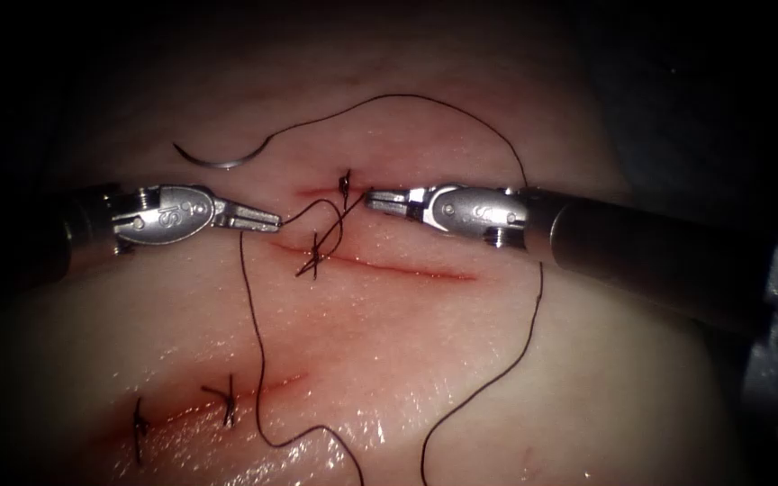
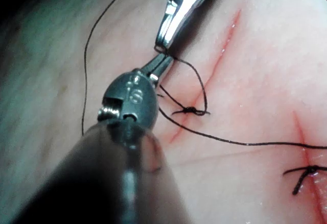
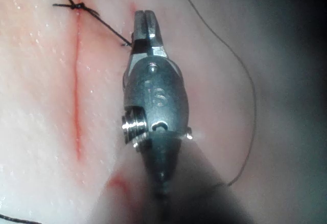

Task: Wound Closure

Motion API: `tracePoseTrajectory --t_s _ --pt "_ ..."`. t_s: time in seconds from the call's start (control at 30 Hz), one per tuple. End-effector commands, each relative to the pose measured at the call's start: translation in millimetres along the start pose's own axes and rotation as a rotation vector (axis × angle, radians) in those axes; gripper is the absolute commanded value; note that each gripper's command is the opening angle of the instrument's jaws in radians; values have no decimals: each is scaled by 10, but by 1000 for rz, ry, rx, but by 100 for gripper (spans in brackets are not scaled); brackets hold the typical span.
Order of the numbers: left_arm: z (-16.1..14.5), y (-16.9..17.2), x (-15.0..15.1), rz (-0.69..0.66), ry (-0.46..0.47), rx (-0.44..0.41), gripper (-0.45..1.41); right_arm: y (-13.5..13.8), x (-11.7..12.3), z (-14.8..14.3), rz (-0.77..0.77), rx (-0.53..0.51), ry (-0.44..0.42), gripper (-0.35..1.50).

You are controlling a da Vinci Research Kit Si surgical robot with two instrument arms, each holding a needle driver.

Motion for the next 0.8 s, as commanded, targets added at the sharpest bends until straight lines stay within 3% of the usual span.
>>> tracePoseTrajectory --t_s 0.03,0.27,0.37,0.43,0.53,0.8 --pt "5 -12 -4 6 3 -2 -45 2 -4 24 12 11 34 -35" --pt "11 -37 -28 15 5 0 -45 -25 -17 77 154 84 221 -35" --pt "15 -44 -39 15 -12 10 -45 -29 -12 80 197 90 274 -35" --pt "21 -50 -56 23 -26 20 -45 -32 6 73 252 91 357 -35" --pt "30 -50 -72 24 -30 28 -45 -33 21 68 269 80 411 -35" --pt "45 -46 -88 6 -25 39 -45 -48 15 75 343 72 538 -35"
